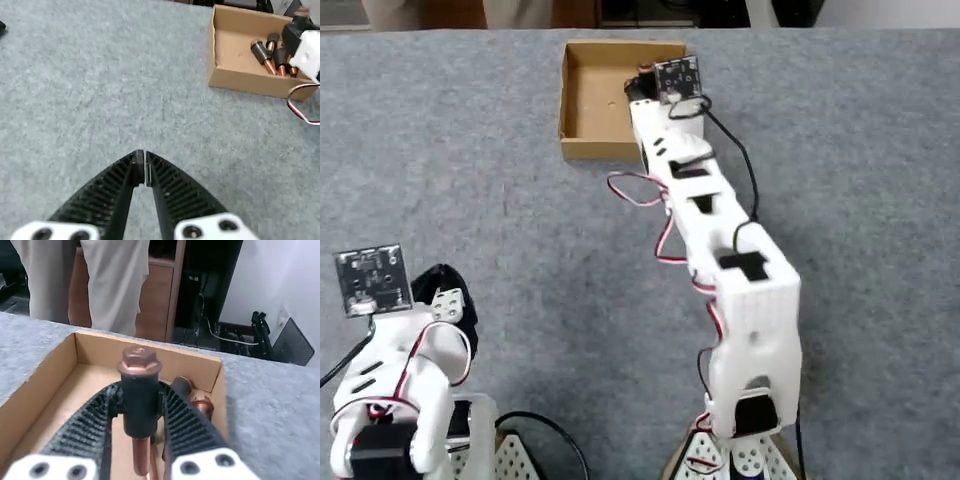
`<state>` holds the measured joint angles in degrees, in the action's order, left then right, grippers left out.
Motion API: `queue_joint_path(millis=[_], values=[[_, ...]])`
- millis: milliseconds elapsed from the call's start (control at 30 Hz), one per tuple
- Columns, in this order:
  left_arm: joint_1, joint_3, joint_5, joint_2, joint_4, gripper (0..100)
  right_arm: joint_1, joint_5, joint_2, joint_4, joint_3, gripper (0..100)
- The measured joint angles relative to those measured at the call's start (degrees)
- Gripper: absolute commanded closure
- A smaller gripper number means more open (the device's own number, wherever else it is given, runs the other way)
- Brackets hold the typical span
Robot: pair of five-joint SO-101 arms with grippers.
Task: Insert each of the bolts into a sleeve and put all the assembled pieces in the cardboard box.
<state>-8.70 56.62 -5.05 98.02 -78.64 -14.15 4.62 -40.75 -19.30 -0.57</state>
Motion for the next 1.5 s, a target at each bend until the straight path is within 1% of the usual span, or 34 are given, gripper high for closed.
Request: queue_joint_path(millis=[267,400,433,567,733,867,1067,1133,1167,1233,1267,1300,1333,1367,1433,1500], values=[[-7.3,0.0,-0.1,0.0,0.0,98,0.0,0.0,-20.4,15.8,32.2,99.6],[-8.2,0.0,-0.1,0.0,0.0,98,0.0,0.0,-30.6,24.0,49.9,98.9],[-8.3,0.0,-0.1,0.0,0.0,98,0.0,0.0,-33.1,25.8,54.6,96.8],[-8.4,0.0,-0.1,0.0,0.0,98,-0.2,0.1,-42.9,33.8,71.6,83.0],[-8.4,0.0,-0.1,0.0,0.0,98,0.0,0.2,-51.9,39.8,87.3,81.5],[-8.4,0.0,-0.1,0.0,0.0,98,-0.1,0.2,-54.8,41.4,92.0,81.3],[-8.4,0.0,-0.1,0.0,0.0,98,0.0,0.2,-54.8,42.6,92.7,81.8],[-8.4,0.0,-0.1,0.0,0.0,98,0.0,0.2,-54.7,44.5,92.7,82.2],[-8.4,0.0,-0.1,0.0,0.0,98,0.0,0.2,-54.2,46.2,92.7,84.2],[-8.4,0.0,-0.1,0.0,0.0,98,-0.1,0.2,-52.6,51.0,92.7,92.8],[-8.4,0.0,-0.1,0.0,0.0,98,-0.1,0.2,-51.1,53.9,92.7,99.1],[-8.4,0.0,-0.1,0.0,0.0,98,0.0,0.2,-49.5,57.0,92.7,99.8],[-8.4,0.2,-0.4,0.0,0.0,98,0.0,0.2,-47.6,60.2,92.7,97.5],[-8.4,0.4,-1.4,0.0,0.0,98,0.0,0.2,-45.5,63.8,92.7,97.4],[-8.4,0.5,-4.7,0.0,0.0,98,0.0,0.1,-41.6,71.5,92.7,99.8],[-8.4,1.6,-7.8,0.2,0.0,98,0.0,1.4,-37.5,78.9,92.7,99.8]])
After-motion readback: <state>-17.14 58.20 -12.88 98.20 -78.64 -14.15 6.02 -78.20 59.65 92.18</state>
